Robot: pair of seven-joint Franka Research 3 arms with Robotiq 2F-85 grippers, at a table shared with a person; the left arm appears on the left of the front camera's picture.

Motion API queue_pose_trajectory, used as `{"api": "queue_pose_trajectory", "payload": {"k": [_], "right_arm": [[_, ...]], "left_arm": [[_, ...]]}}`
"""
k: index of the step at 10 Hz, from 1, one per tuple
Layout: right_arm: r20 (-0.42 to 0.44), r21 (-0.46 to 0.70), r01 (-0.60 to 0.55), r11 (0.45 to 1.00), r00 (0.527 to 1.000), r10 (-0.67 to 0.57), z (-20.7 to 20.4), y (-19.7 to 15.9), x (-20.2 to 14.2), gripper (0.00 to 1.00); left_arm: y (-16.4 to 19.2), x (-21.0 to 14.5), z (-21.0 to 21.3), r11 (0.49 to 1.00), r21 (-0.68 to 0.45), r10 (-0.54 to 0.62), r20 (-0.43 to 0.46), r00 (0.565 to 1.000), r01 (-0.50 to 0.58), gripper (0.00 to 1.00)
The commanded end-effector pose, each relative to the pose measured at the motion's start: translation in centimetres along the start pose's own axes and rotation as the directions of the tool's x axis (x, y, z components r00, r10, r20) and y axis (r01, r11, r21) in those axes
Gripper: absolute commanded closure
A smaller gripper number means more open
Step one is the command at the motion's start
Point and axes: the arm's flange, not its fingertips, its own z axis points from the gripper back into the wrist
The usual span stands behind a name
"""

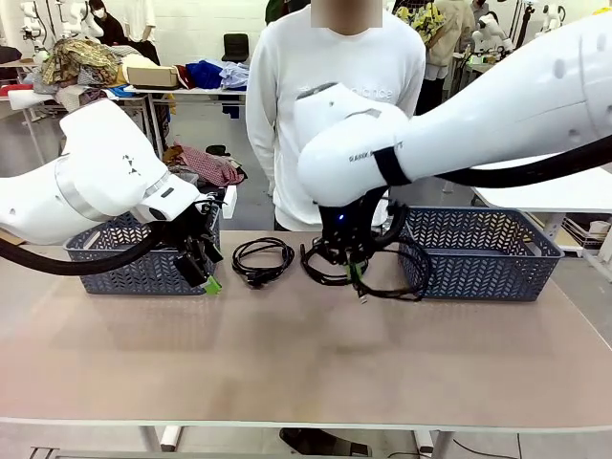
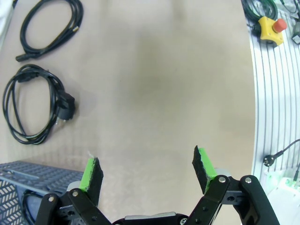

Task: Organize the cables according to human instructions.
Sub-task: Pick up a bundle of cables and place it in the basket indicated by the human.

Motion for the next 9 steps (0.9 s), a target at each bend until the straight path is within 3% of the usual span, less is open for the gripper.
{"api": "queue_pose_trajectory", "payload": {"k": [1, 4, 6, 9], "right_arm": [[0.029, -0.003, -0.165, 0.986, 0.986, 0.165, 2.3, -3.0, 1.0, 1.0], [0.089, 0.021, -0.378, 0.925, 0.923, 0.375, 4.1, -7.5, 3.0, 1.0], [0.126, 0.04, -0.574, 0.818, 0.815, 0.566, 4.5, -10.3, 4.6, 1.0], [0.156, 0.042, -0.736, 0.676, 0.673, 0.723, 4.3, -13.6, 6.9, 1.0]], "left_arm": [[0.0, -0.1, 0.1, 1.0, 0.0, 0.001, -0.001, 1.0, -0.001, 0.0], [0.0, -0.1, 0.1, 1.0, 0.0, 0.001, -0.001, 1.0, -0.001, 0.0], [0.0, -0.1, 0.1, 1.0, 0.0, 0.001, -0.001, 1.0, -0.001, 0.0], [0.0, -0.1, 0.1, 1.0, 0.0, 0.001, -0.001, 1.0, -0.001, 0.0]]}}
